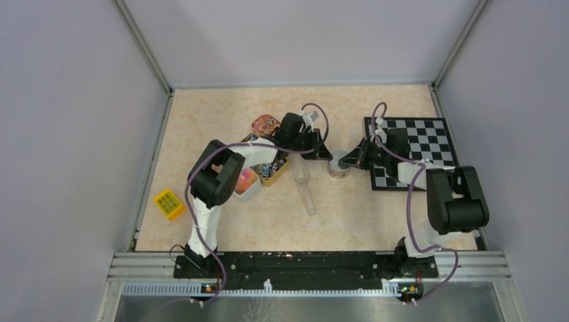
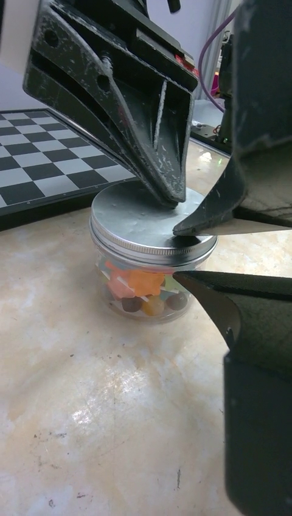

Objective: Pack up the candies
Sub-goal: Close the bottle lid on the packing bottle.

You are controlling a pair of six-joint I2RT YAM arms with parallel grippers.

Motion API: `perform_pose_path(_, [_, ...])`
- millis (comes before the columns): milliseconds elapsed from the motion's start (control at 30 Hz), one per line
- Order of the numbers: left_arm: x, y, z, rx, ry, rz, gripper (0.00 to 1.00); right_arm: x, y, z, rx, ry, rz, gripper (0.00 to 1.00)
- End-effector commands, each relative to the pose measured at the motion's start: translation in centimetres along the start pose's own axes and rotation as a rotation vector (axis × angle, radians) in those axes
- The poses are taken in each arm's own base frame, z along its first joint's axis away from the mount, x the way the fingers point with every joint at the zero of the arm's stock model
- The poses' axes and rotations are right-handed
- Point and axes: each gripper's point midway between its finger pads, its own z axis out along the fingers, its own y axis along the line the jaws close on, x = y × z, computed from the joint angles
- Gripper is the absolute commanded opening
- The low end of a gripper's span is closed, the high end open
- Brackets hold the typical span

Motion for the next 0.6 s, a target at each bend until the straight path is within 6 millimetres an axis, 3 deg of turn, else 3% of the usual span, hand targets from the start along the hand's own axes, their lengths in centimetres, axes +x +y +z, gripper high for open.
perform_pose_path(0, [0.3, 3.2, -0.1, -0.115, 0.05, -0.023, 0.34, -2.3, -0.4, -0.3, 0.106, -0.02, -0.04, 0.0])
perform_pose_path(133, [-7.9, -1.8, -2.9, -0.031, -0.076, 0.039, 0.42, -7.0, 4.2, -2.7, 0.134, -0.104, -0.161, 0.02])
perform_pose_path(267, [-13.5, -6.1, -7.3, 0.009, -0.18, 0.109, 0.47, -9.0, 6.5, -5.0, 0.212, -0.138, -0.248, 0.35])
perform_pose_path(333, [-15.4, -8.4, -10.3, 0.033, -0.241, 0.155, 0.5, -9.5, 7.4, -6.1, 0.267, -0.145, -0.304, 0.49])
perform_pose_path(400, [-16.5, -9.6, -12.6, 0.037, -0.284, 0.208, 0.59, -9.6, 8.2, -7.3, 0.31, -0.147, -0.353, 0.55])
perform_pose_path(433, [-16.9, -10.8, -14.2, 0.042, -0.312, 0.248, 0.86, -9.5, 8.6, -7.9, 0.325, -0.152, -0.366, 0.58])
perform_pose_path(467, [-17.0, -11.4, -15.2, 0.038, -0.325, 0.282, 0.97, -9.4, 8.9, -8.5, 0.334, -0.162, -0.374, 0.64])
perform_pose_path(533, [-16.9, -12.6, -17.0, 0.032, -0.341, 0.339, 0.98, -8.9, 9.7, -9.5, 0.324, -0.188, -0.395, 0.86])
perform_pose_path(567, [-16.7, -13.3, -17.9, 0.031, -0.347, 0.365, 0.98, -8.6, 10.2, -10.1, 0.315, -0.201, -0.412, 0.88])
